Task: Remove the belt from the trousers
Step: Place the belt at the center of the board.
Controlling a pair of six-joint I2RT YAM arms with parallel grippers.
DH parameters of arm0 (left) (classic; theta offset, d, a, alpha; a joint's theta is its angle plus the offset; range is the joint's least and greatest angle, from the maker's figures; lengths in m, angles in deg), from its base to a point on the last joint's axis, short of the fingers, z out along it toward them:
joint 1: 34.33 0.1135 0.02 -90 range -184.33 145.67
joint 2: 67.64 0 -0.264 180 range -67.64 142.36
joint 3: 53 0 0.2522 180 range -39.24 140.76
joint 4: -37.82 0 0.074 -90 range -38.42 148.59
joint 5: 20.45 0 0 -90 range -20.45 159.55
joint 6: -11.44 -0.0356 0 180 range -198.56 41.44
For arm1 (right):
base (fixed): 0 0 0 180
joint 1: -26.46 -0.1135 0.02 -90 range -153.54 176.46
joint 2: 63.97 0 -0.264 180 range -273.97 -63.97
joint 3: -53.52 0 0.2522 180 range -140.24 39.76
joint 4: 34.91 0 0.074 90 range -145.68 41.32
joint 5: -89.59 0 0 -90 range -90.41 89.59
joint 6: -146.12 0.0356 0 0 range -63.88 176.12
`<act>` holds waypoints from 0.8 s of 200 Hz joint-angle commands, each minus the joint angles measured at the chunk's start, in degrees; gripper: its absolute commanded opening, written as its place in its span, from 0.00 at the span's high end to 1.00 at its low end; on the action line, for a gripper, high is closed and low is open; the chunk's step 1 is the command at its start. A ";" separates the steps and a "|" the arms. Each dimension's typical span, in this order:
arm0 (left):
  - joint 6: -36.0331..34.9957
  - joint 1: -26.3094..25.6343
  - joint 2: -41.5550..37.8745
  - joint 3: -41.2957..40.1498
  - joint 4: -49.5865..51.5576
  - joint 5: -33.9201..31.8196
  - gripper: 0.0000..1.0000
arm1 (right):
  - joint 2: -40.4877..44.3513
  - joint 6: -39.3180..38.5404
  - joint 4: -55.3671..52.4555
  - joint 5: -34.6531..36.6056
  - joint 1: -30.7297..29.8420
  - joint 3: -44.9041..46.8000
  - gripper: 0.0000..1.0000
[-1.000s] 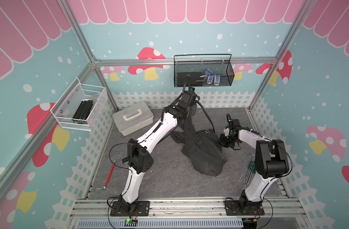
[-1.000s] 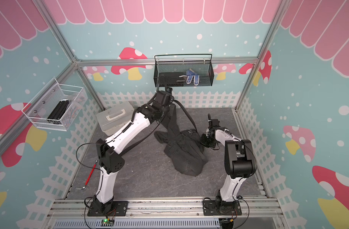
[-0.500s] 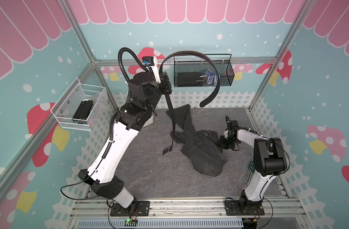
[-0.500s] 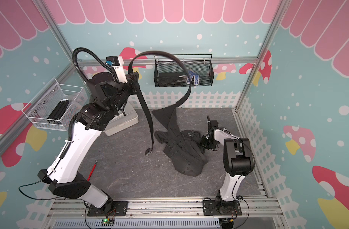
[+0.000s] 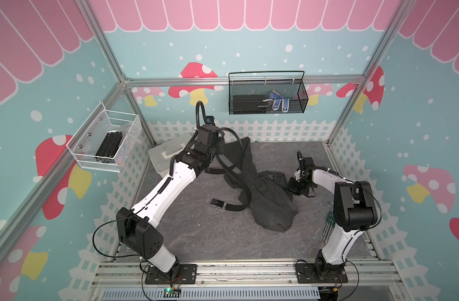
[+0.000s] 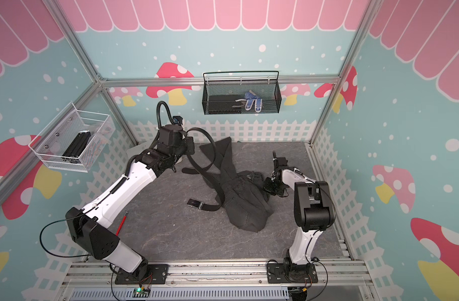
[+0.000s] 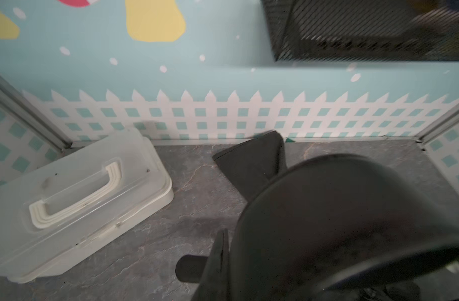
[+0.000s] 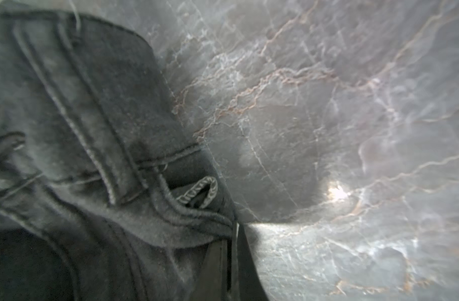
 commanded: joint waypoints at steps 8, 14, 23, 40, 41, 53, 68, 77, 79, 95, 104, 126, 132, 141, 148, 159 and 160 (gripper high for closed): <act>2.96 4.21 6.55 -3.35 -1.66 0.59 0.97 | 0.69 0.61 -0.26 -0.97 0.19 0.93 1.00; 3.07 4.60 8.19 -3.35 -1.64 2.30 0.96 | 0.86 0.61 -0.39 -1.05 0.19 0.76 1.00; 3.14 5.09 10.07 -3.28 -1.54 2.85 0.96 | 1.04 0.61 -0.57 -1.06 0.14 0.33 1.00; 3.23 5.50 12.81 -2.09 -0.54 4.39 0.92 | 0.93 0.38 -1.47 -1.01 0.15 -1.09 1.00; 3.23 5.50 12.94 -2.02 -0.45 4.47 0.92 | 0.90 0.36 -1.48 -0.99 0.21 -1.20 1.00; 3.64 5.57 14.32 -1.01 0.89 5.77 0.84 | 0.88 -0.23 -1.55 -1.52 0.17 -2.19 1.00; 4.06 5.65 14.79 -0.54 3.21 7.20 0.69 | 1.05 -1.03 -2.27 -1.26 0.19 -3.43 1.00; 4.27 5.66 14.01 -1.46 4.19 7.86 0.57 | 1.22 -1.44 -2.90 -0.97 0.19 -4.15 1.00; 4.45 5.67 13.73 -1.76 4.31 8.01 0.54 | 1.30 -1.52 -3.07 -0.92 0.17 -4.26 1.00; 4.73 5.77 10.54 -4.94 4.60 10.48 0.10 | 2.08 -1.73 -3.36 -0.63 0.19 -4.47 1.00; 4.81 5.76 8.02 -6.58 4.65 11.11 0.01 | 2.58 -1.78 -3.40 -0.57 0.19 -4.39 0.99; 3.88 5.76 2.35 -8.70 4.66 11.95 0.01 | 3.46 -2.86 -4.01 -0.29 0.17 -5.16 0.88; 3.25 5.78 0.73 -8.71 4.71 12.48 0.01 | 3.79 -3.50 -4.62 0.07 0.20 -5.79 0.84; 2.33 5.85 -1.93 -8.79 4.65 12.99 0.01 | 4.40 -4.56 -5.78 0.92 0.19 -6.95 0.78; 1.87 5.85 -4.02 -8.82 4.73 12.63 0.01 | 4.94 -5.43 -6.84 1.95 0.19 -7.92 0.65; 1.18 6.47 -7.38 -8.91 5.28 11.63 0.01 | 6.38 -7.13 -7.98 3.86 0.19 -9.11 0.50; 1.15 6.51 -7.66 -8.95 5.36 11.43 0.01 | 6.49 -7.21 -8.07 4.13 0.19 -9.21 0.49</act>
